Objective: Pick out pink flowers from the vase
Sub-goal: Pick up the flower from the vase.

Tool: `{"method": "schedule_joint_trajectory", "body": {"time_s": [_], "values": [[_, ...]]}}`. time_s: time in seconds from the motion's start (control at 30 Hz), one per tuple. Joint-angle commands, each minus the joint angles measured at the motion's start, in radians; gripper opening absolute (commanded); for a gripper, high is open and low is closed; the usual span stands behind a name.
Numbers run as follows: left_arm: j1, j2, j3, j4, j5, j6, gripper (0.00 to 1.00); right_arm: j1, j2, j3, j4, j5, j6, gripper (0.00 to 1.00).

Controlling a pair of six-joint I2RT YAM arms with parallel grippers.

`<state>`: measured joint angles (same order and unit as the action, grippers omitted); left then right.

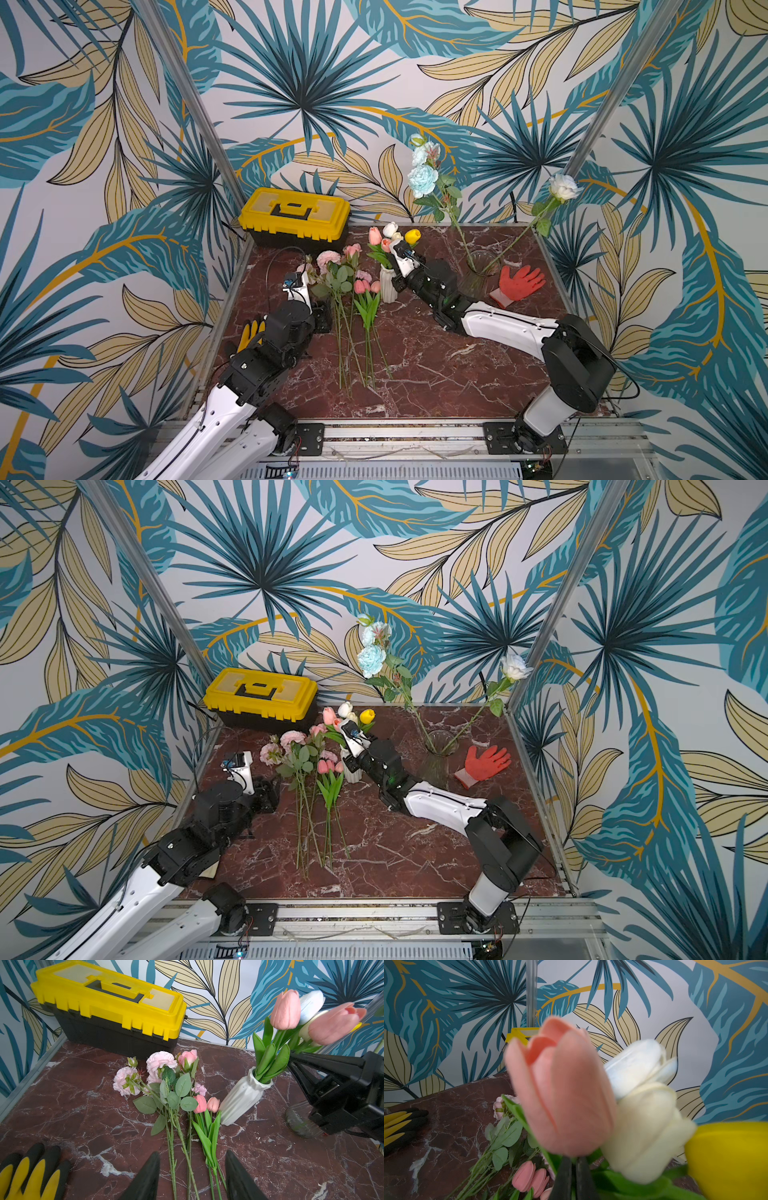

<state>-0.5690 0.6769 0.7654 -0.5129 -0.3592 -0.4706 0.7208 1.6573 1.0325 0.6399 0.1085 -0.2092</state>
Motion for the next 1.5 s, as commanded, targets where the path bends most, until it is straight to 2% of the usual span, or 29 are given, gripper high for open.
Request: {"method": "schedule_joint_trajectory", "body": {"time_s": [0.0, 0.3, 0.6, 0.73, 0.93, 1.07, 1.27, 1.47], "values": [[-0.006, -0.014, -0.023, 0.015, -0.006, 0.015, 0.51, 0.002, -0.004, 0.015, 0.018, 0.004, 0.007, 0.02], [-0.006, -0.014, -0.021, 0.018, 0.001, 0.023, 0.51, 0.003, -0.065, 0.022, -0.011, -0.008, 0.033, 0.00], [-0.006, -0.013, -0.020, 0.029, 0.039, 0.052, 0.52, 0.002, -0.198, 0.100, -0.226, -0.036, 0.049, 0.00], [-0.005, -0.016, -0.018, 0.039, 0.107, 0.097, 0.55, 0.003, -0.254, 0.174, -0.368, -0.044, 0.036, 0.00], [-0.006, -0.015, -0.020, 0.057, 0.185, 0.146, 0.57, 0.002, -0.341, 0.244, -0.474, -0.080, 0.049, 0.00], [-0.006, -0.015, -0.021, 0.066, 0.291, 0.206, 0.61, 0.003, -0.392, 0.287, -0.554, -0.116, 0.059, 0.00], [-0.006, 0.000, -0.023, 0.087, 0.483, 0.264, 0.62, 0.003, -0.476, 0.272, -0.591, -0.157, 0.094, 0.00], [-0.006, 0.022, -0.040, 0.172, 0.635, 0.280, 0.62, 0.004, -0.558, 0.162, -0.576, -0.231, 0.129, 0.00]]}}
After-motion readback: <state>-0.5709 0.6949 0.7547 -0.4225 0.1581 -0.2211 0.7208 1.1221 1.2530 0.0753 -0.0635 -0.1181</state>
